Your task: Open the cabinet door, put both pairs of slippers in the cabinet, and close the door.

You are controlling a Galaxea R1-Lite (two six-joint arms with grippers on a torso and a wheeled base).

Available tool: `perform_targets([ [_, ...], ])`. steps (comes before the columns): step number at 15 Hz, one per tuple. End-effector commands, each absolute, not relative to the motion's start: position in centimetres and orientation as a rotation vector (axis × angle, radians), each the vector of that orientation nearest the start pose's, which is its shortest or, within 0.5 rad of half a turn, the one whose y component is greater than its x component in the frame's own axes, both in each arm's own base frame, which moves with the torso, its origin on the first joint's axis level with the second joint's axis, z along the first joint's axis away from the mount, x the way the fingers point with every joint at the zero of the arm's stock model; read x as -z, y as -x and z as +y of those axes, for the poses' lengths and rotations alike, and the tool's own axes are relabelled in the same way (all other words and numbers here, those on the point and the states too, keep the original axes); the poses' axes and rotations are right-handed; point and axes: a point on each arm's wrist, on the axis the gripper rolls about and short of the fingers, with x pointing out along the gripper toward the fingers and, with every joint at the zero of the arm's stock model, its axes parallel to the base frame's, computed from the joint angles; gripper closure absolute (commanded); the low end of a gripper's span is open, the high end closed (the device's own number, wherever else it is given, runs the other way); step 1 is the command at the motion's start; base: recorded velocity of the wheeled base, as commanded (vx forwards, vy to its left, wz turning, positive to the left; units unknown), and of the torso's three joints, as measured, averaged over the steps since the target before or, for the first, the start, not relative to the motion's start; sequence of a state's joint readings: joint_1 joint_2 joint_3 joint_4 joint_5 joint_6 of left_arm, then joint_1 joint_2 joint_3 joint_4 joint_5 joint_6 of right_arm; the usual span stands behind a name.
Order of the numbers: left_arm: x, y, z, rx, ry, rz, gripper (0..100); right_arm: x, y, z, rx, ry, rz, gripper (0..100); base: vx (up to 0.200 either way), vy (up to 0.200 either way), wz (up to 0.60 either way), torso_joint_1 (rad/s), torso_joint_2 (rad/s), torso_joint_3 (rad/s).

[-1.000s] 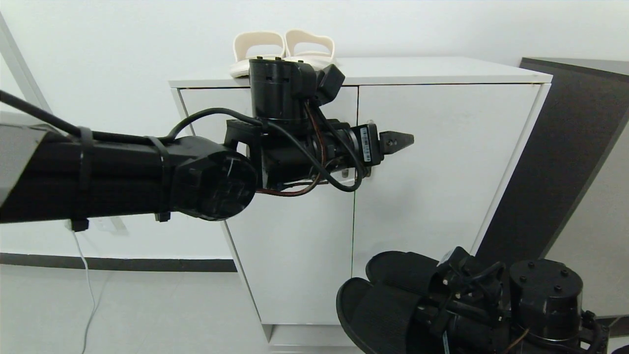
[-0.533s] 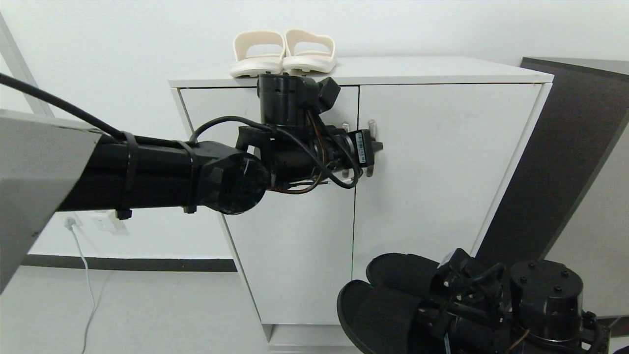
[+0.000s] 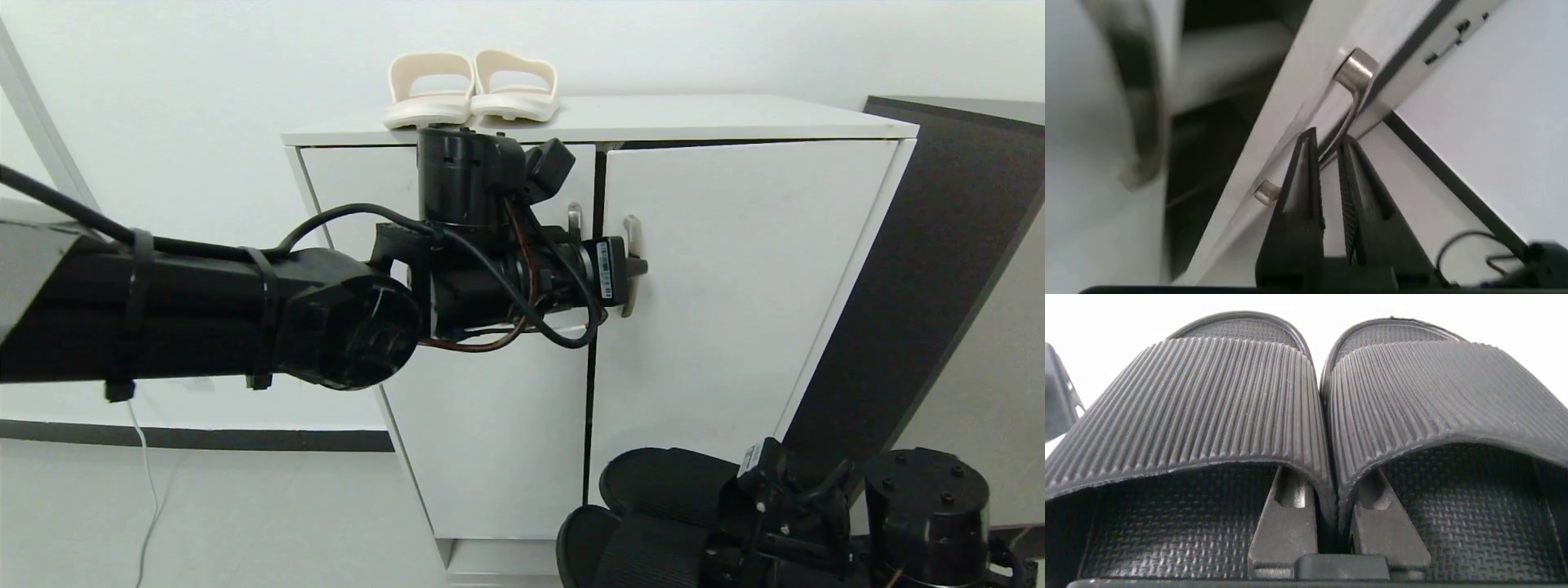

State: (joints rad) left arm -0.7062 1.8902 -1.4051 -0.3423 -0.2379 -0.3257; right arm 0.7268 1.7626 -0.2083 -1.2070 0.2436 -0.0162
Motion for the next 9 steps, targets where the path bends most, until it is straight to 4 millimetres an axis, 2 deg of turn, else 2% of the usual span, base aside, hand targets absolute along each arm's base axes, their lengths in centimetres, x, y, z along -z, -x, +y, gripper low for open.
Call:
perform_targets([
  [1, -26.8, -26.9, -24.9, 0.939, 0.268, 0.277, 100, -8.8, -16.8, 15.6, -0.964, 0.102, 0.338, 100, 0.0, 0.0, 0.0, 0.0, 0.0, 0.0],
  [3, -27.0, -25.3, -24.7, 0.957, 0.261, 0.279, 100, -8.8, -16.8, 15.6, -0.964, 0.102, 0.338, 100, 0.0, 0.0, 0.0, 0.0, 0.0, 0.0],
  [6, -27.4, -23.1, -22.9, 0.958, 0.239, 0.272, 100, -8.7, -16.7, 15.6, -0.964, 0.103, 0.34, 100, 0.0, 0.0, 0.0, 0.0, 0.0, 0.0],
  [9, -27.4, -21.9, -21.5, 0.949, 0.24, 0.276, 100, -8.7, -16.7, 15.6, -0.968, 0.114, 0.335, 100, 0.0, 0.0, 0.0, 0.0, 0.0, 0.0],
])
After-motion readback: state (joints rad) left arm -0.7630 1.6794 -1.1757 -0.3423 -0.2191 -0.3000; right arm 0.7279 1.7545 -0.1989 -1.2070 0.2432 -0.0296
